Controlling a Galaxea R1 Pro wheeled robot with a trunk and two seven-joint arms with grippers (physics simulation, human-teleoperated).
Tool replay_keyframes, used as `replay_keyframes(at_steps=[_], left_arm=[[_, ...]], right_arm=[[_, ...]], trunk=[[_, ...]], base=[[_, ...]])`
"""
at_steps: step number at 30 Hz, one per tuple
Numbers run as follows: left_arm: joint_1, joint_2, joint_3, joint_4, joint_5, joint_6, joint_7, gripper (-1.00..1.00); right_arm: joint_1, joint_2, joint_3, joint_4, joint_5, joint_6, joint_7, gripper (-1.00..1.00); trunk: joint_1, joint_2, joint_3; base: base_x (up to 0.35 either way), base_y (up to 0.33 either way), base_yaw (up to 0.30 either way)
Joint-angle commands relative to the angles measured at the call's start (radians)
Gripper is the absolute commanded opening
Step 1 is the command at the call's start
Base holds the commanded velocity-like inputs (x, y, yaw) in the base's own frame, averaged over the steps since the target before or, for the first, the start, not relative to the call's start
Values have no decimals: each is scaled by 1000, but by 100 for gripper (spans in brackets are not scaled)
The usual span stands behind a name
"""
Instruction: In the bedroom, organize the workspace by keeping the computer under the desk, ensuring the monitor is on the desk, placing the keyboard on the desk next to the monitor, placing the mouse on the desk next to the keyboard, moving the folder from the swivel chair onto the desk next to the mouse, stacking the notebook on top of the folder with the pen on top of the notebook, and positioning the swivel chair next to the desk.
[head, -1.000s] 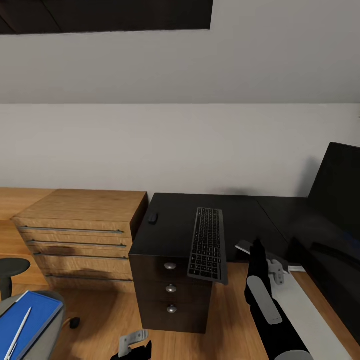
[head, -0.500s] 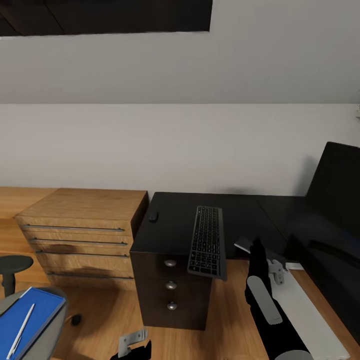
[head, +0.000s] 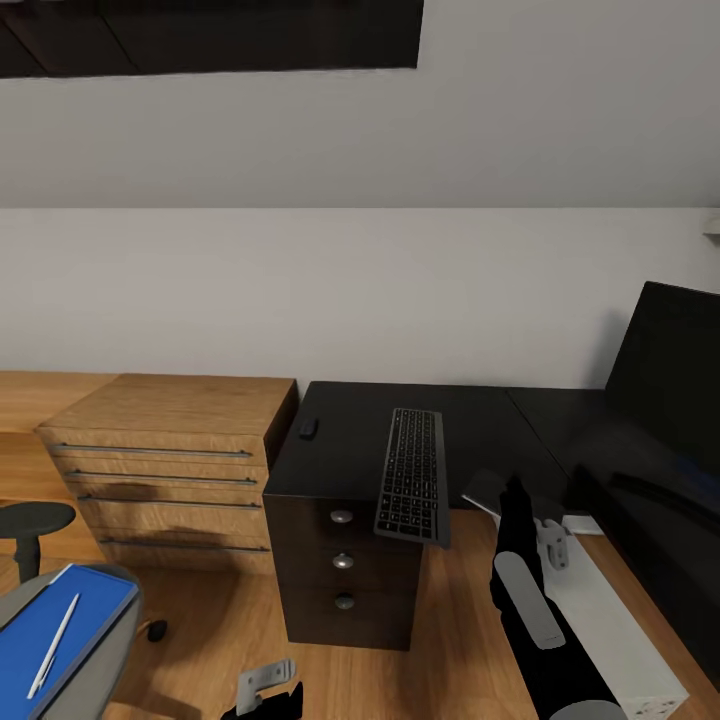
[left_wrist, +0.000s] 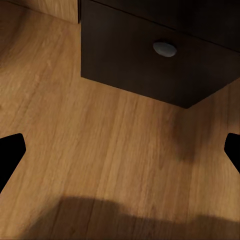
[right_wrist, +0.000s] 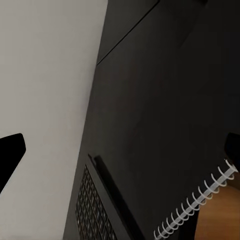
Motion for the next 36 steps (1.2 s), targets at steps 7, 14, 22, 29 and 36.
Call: replay_keyframes(at_steps=[7,14,22,29,36], left_arm=[[-1,1,-4,-2,7,2,10,100],[-1,1,-4,-2,7,2,10,100],[-1,1,-4,-2,7,2,10,100],[-1,1,-4,-2,8,2,10,100],[-1,1,-3,-2,8,2,10,100]], right_arm=[[-1,0,0,-1,-4,-3,-1,100],[-1,0,-1,-1,-4,-3,-1,100],[-1,0,-2,-1,-4,-3,-1,100],[-1,0,-2,-1,-4,-3,-1,100],[-1,-1,-2,-1,-4,-2,-1,100]], trunk=[[0,-1,-1],[0,-1,-1],[0,-1,-1],[0,-1,-1],[0,-1,-1]], base=[[-1,0,0],[-6,0,0],[-207,0,0],[-114,0,0],[-17,0,0]])
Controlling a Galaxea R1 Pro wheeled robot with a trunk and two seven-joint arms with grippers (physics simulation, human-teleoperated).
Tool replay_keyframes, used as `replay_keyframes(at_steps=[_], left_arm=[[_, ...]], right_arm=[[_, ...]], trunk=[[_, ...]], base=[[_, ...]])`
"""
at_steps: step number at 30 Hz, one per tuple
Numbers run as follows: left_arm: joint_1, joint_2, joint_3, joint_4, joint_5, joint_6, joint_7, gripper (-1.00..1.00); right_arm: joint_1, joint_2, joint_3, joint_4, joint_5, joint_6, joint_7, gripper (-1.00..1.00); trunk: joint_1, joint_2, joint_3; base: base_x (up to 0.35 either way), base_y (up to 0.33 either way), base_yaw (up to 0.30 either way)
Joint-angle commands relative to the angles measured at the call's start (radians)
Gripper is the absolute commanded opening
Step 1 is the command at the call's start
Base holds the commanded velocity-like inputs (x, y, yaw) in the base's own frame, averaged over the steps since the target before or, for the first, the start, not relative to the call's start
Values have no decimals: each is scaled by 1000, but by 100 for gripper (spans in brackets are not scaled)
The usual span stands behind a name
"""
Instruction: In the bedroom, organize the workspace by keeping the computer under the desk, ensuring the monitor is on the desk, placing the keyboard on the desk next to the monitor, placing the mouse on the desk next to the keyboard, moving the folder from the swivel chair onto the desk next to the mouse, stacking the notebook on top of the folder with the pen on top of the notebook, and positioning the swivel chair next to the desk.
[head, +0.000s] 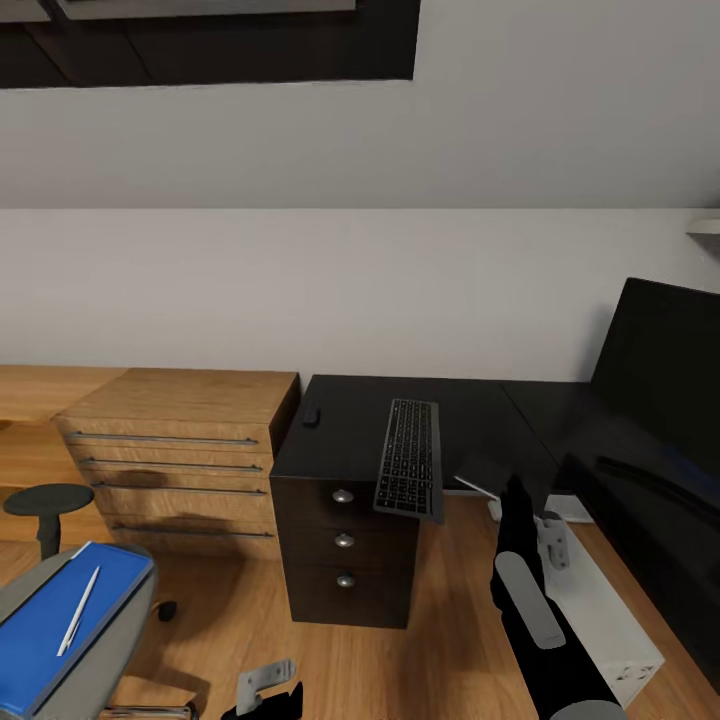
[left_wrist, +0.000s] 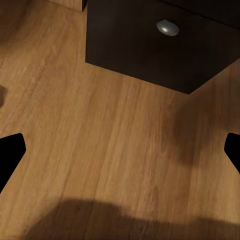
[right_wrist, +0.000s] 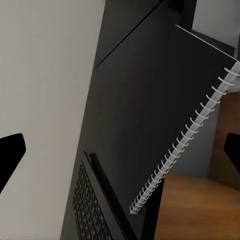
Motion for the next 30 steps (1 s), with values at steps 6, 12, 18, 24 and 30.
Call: replay_keyframes(at_steps=[6,12,18,24,30], left_arm=[[-1,1,-4,0,6,2,12,100],[-1,-2,-4,31,1,2,13,100],[-1,-2,-4,47,-2,-34,25,100],[-1,-2,-5,59,0,-62,38,100],[-1,-4,-10,150,-2,-73,40,100]], right_arm=[[-1,-5,1,-1,-5,21,-3,100],[-1,-7,2,-1,-3,137,-3,100],[2,-43,1,7,29,188,-1,100],[6,-91,1,42,123,194,0,100],[24,-112,1,98,285,183,2,100]], trunk=[[-15,27,11],[-38,69,30],[-61,111,49],[-84,153,68],[-107,195,87]], base=[[-2,0,0],[0,0,0],[0,0,0],[0,0,0],[0,0,0]])
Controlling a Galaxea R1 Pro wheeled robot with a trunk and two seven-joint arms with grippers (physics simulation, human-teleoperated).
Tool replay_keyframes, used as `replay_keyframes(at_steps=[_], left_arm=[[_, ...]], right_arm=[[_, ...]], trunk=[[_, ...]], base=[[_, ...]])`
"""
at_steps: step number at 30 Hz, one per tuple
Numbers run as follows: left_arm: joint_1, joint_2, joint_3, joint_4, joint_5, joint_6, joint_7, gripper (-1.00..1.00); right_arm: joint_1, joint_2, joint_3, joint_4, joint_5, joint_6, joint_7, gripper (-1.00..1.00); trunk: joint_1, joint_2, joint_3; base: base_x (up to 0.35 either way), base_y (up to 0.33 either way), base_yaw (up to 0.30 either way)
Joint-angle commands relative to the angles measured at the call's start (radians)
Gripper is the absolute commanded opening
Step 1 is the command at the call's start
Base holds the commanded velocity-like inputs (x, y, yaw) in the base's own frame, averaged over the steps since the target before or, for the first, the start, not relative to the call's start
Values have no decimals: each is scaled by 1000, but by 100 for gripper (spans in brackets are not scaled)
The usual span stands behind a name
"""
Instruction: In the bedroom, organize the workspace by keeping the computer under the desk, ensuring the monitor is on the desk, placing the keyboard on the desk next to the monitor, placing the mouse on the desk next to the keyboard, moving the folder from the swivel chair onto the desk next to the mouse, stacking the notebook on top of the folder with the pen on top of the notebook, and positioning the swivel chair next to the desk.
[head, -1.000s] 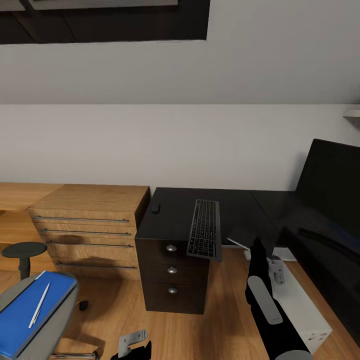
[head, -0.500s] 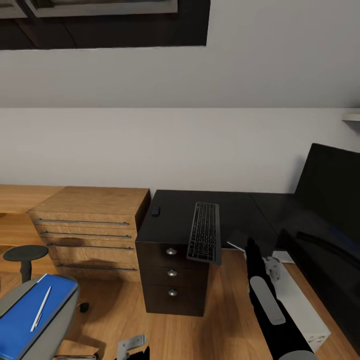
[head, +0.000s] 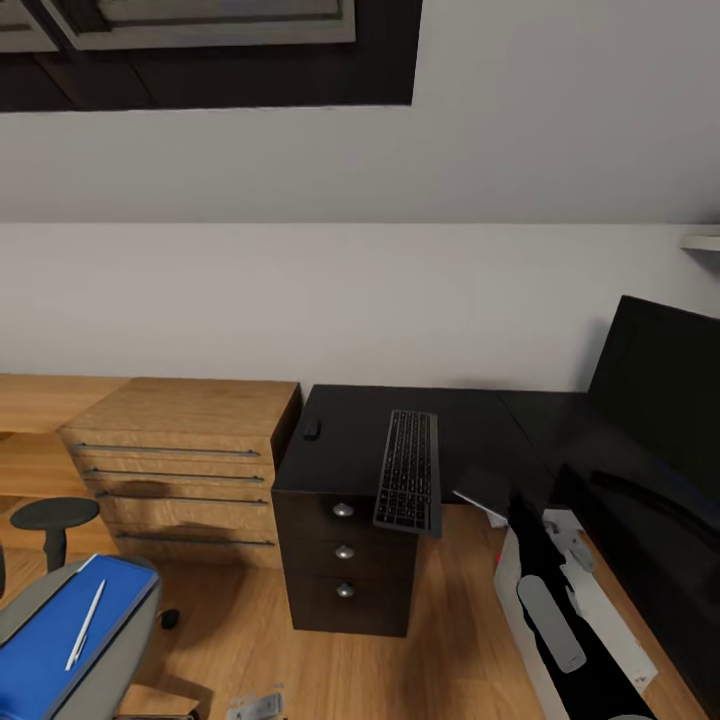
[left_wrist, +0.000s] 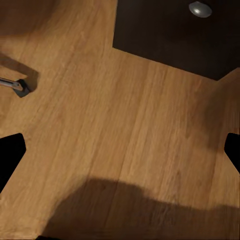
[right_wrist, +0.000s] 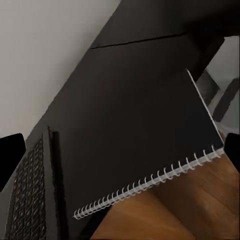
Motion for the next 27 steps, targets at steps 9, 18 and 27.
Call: replay_keyframes(at_steps=[9,18,27], left_arm=[[-1,-5,-5,34,1,1,2,100],[-1,-20,-8,42,0,4,1,100],[-1,-26,-10,50,-3,4,1,100]], right_arm=[[39,2,20,261,142,-89,12,100],[42,10,65,589,392,-279,17,100],[42,25,73,771,529,-411,20,100]], trunk=[[-35,63,27],[-69,126,56],[-104,189,84]], base=[[0,0,0],[0,0,0],[0,0,0]])
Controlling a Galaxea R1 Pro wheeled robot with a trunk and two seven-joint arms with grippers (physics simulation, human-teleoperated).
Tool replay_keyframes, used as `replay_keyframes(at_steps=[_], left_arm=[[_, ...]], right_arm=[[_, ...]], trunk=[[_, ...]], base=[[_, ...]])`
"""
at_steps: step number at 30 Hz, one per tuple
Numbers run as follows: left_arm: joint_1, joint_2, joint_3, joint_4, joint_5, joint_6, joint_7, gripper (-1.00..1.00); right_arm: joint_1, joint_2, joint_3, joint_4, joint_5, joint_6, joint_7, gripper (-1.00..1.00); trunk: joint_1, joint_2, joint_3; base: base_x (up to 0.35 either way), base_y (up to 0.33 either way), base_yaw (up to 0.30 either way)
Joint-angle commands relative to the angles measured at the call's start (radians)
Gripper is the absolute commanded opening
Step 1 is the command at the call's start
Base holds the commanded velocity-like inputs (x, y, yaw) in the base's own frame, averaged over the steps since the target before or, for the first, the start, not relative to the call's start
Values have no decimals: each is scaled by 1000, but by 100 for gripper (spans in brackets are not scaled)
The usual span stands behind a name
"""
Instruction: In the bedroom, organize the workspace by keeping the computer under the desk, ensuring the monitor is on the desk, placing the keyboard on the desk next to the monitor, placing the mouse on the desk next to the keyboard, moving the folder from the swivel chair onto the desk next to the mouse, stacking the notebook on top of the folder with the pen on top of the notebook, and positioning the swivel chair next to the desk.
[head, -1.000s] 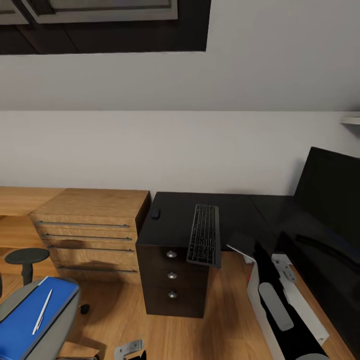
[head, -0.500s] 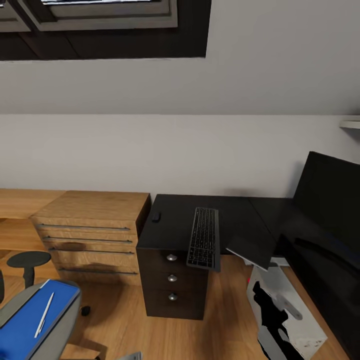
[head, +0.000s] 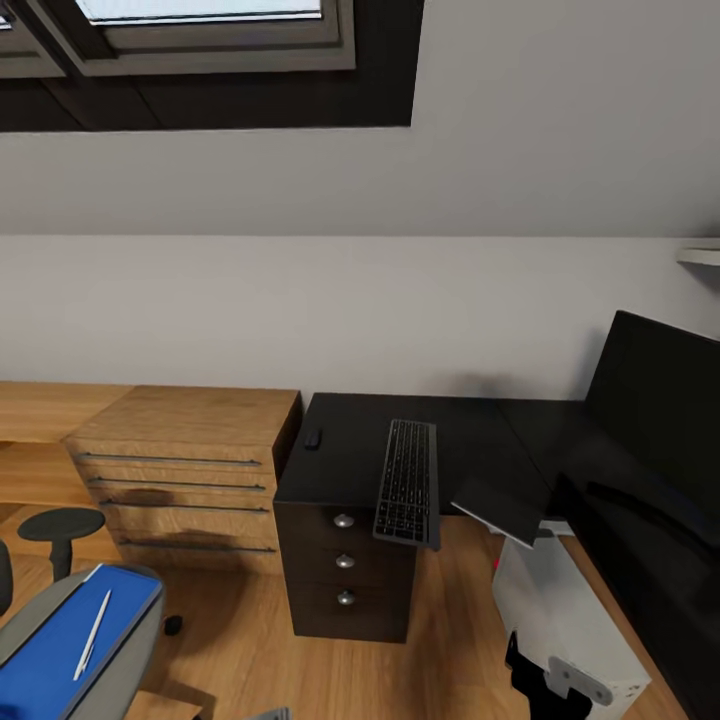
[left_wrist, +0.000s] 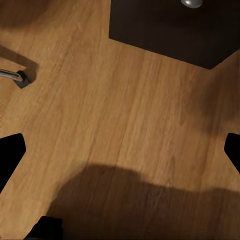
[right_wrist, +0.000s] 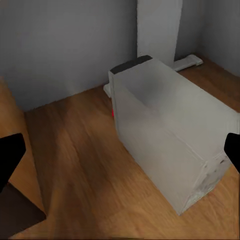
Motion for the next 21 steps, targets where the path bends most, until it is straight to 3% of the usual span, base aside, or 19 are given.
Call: replay_keyframes(at_steps=[1,5,6,8,9,14,19,21], left_arm=[[-1,0,-3,0,3,3,8,100],[-1,-13,-4,10,-27,2,9,100],[-1,-34,-3,54,-64,1,9,100],[-1,-48,-3,69,-75,1,10,100],[-1,-62,-2,86,-90,0,12,100],[-1,-71,3,131,-107,-1,14,100],[-1,-72,7,182,-113,-10,15,100],[-1,-58,17,204,-111,-56,15,100]], right_arm=[[-1,0,7,9,11,-7,-8,100],[-1,3,8,32,60,-23,-8,100],[-1,7,8,40,90,-28,-8,100],[-1,9,8,42,96,-29,-7,100],[-1,23,8,43,101,-30,-7,100],[-1,59,8,45,108,-31,-7,100],[-1,70,7,47,109,-30,-7,100],[-1,71,6,52,108,-27,-8,100]], trunk=[[-4,7,2],[-19,35,15],[-23,42,18],[-31,56,24],[-35,63,27],[-54,98,43],[-73,133,59],[-81,147,65]], base=[[0,0,0],[0,0,0],[0,0,0],[0,0,0],[0,0,0],[0,0,0],[0,0,0],[-11,0,0]])
